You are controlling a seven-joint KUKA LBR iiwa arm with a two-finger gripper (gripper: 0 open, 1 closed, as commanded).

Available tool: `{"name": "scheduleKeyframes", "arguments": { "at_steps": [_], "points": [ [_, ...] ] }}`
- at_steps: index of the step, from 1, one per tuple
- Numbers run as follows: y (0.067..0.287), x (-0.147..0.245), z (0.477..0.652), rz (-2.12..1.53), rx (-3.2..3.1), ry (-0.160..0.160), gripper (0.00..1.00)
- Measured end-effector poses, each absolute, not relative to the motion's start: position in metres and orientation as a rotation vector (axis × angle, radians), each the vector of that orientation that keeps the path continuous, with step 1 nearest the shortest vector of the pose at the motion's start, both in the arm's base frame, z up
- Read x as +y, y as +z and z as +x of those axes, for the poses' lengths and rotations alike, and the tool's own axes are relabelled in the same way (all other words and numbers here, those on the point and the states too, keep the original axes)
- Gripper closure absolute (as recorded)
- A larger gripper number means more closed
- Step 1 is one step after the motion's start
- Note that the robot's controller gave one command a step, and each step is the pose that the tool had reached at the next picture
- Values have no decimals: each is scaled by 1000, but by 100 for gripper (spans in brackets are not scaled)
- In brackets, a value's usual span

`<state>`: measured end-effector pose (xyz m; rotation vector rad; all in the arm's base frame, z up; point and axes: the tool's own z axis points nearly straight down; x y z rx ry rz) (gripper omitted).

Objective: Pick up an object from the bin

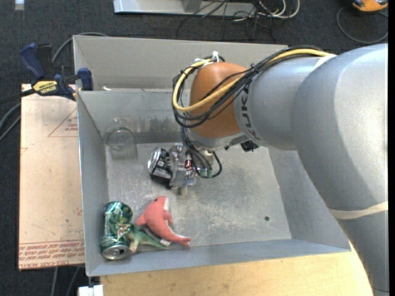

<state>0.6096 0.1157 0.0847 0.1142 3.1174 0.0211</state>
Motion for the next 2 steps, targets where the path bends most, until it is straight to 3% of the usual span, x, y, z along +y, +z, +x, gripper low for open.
{"name": "scheduleKeyframes", "arguments": {
  "at_steps": [2],
  "points": [
    [78,107,623,64,3108,28,100]
  ]
}}
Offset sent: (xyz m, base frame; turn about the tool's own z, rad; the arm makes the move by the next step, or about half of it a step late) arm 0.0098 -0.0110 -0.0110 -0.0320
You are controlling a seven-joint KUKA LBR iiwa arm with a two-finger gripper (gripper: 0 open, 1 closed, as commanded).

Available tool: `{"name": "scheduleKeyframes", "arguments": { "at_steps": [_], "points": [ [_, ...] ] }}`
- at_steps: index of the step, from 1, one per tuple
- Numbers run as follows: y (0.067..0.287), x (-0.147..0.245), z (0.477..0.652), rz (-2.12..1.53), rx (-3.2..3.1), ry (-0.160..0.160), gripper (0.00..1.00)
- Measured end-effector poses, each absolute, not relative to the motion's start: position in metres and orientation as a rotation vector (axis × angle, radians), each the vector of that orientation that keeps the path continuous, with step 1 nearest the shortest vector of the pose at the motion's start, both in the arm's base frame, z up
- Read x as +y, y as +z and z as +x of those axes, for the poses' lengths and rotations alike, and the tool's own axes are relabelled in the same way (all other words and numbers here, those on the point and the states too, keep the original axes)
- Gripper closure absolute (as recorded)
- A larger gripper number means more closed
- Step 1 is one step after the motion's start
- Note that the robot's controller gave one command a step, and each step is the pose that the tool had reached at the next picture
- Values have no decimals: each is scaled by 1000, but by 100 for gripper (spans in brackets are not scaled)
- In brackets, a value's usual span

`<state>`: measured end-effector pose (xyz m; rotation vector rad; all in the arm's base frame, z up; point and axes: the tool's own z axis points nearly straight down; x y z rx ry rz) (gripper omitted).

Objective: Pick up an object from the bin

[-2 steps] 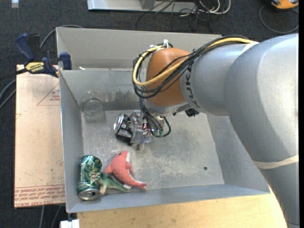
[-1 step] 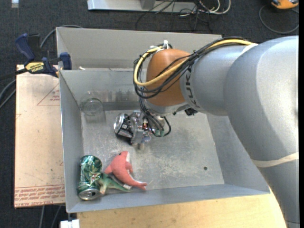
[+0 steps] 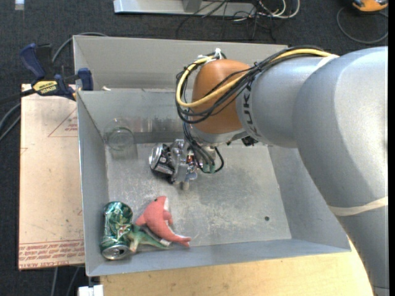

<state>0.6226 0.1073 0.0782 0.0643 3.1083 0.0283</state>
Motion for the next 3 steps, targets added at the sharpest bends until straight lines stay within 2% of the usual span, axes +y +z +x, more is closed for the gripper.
{"name": "scheduleKeyframes", "arguments": {
  "at_steps": [2,3],
  "points": [
    [80,110,637,-63,3098,30,100],
    [78,119,636,-80,3092,32,100]
  ]
}}
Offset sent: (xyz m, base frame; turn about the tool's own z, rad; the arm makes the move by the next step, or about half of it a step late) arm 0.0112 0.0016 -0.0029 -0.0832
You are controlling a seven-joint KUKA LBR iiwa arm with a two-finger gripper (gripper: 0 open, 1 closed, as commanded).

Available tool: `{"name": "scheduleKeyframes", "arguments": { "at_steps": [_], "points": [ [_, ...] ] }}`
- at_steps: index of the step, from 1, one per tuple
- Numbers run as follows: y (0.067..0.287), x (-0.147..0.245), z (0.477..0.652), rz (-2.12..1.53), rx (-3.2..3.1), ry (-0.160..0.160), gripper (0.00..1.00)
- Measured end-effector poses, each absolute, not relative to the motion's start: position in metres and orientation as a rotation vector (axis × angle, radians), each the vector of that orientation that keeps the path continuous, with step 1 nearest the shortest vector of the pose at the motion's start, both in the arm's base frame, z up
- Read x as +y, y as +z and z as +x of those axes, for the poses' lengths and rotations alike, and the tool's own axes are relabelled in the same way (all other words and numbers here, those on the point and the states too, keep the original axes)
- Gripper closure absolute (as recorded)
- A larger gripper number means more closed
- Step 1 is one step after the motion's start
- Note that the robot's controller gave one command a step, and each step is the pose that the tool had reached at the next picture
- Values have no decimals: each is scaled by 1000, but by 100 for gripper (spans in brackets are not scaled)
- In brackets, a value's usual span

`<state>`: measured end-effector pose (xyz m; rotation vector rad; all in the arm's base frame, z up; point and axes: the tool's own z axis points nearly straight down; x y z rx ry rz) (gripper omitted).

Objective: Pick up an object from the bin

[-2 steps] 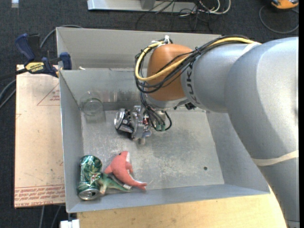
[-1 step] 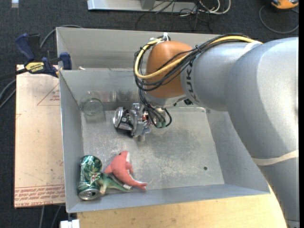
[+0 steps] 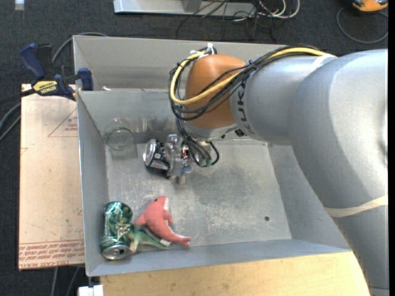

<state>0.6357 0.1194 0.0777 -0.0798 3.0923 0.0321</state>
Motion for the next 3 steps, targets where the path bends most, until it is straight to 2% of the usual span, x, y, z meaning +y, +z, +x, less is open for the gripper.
{"name": "scheduleKeyframes", "arguments": {
  "at_steps": [2,3],
  "points": [
    [75,118,646,-170,3088,38,100],
    [95,114,640,-121,3081,34,100]
  ]
}}
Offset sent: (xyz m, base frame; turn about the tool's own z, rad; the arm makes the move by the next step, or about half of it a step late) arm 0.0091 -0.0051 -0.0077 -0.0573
